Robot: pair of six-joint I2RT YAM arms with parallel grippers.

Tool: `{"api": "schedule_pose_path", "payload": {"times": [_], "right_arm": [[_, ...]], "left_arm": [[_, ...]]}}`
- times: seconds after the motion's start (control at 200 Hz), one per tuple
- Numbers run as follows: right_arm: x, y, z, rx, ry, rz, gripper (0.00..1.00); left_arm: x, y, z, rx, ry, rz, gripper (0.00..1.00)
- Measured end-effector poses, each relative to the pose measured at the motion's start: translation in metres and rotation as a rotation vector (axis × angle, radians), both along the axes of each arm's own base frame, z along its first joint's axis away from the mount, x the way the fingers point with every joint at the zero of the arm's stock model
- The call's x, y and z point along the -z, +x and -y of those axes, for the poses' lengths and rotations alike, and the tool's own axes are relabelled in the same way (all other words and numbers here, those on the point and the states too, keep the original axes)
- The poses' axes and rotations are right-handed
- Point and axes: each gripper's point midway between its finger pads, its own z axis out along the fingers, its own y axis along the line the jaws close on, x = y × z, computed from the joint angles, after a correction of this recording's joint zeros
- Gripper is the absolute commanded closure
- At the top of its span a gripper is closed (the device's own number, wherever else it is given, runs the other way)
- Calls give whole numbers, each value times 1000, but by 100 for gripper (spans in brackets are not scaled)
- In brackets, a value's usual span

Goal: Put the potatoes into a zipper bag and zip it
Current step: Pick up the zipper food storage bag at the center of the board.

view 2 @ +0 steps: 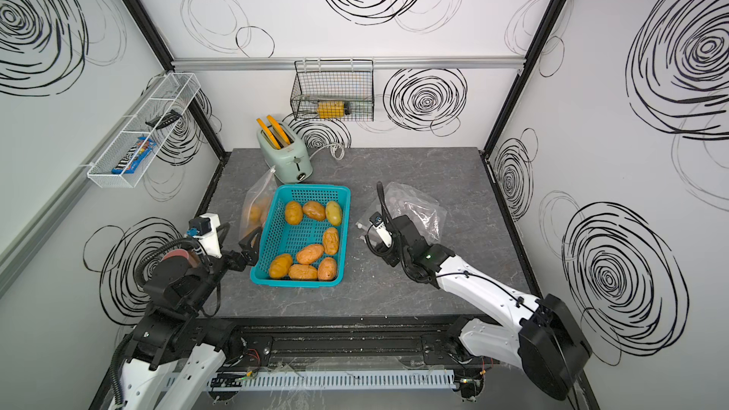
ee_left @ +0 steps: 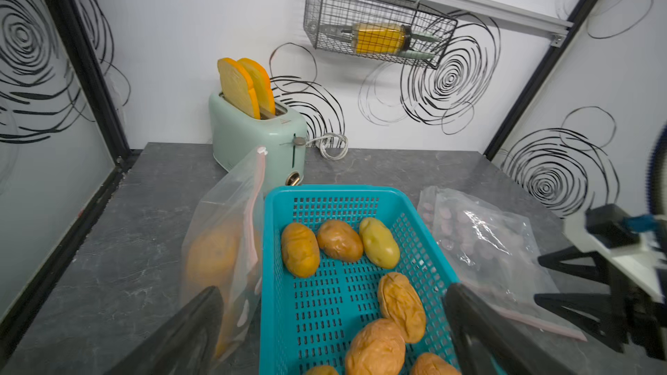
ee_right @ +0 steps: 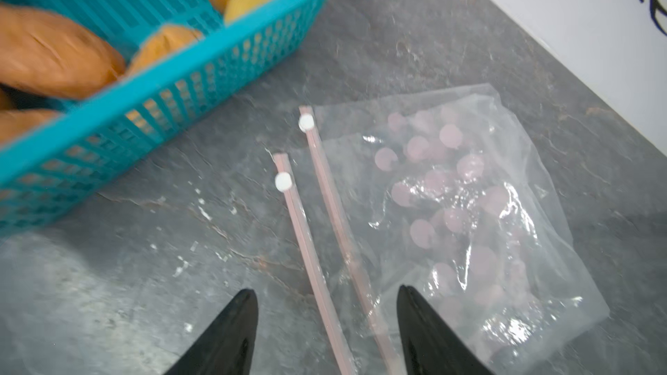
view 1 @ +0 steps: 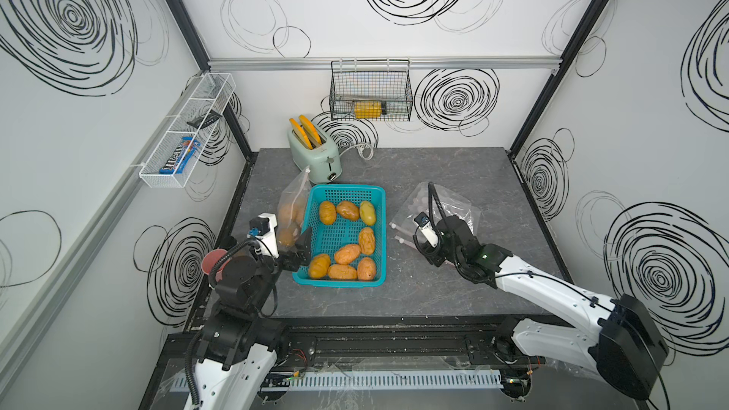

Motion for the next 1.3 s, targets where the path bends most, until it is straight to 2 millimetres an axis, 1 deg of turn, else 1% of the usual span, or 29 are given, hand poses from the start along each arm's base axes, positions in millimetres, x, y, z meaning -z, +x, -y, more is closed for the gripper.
{"api": "schedule_pose_path", "payload": {"times": [0.06,0.14,0.24,0.32,0.37,0.445,0.555,0.686,0.916,0.966,1.086,1.226,1.301], "right_arm": [[20,0,7,9,-76,-45,37],[48,-2,18,35,-188,-124,38],[73,-1,29,62,-311,-192,41],[89,-3,36,76,-384,-228,44],[86,2,33,77,-391,-217,44],[88,5,33,79,-409,-214,46],[88,7,31,77,-421,-210,51],[90,8,31,69,-430,-209,61],[92,9,27,56,-426,-220,78],[92,10,25,54,-422,-221,81],[86,16,17,46,-401,-210,89],[71,30,6,45,-363,-180,100],[65,37,2,47,-350,-163,100]], "left_arm": [[-4,-4,3,16,-7,20,0],[-6,-5,5,24,-13,24,1],[-5,-6,9,45,-15,20,1],[-5,-8,13,62,-16,24,1],[-6,-10,14,69,-18,32,1],[-9,-14,14,74,-23,51,1],[-11,-17,13,72,-26,65,1],[-11,-16,13,72,-25,64,4],[-9,-16,16,85,-24,58,4],[-9,-17,17,88,-24,57,4],[-9,-17,18,92,-24,57,4],[-9,-17,19,97,-23,55,4],[-8,-17,19,99,-23,55,4]]}}
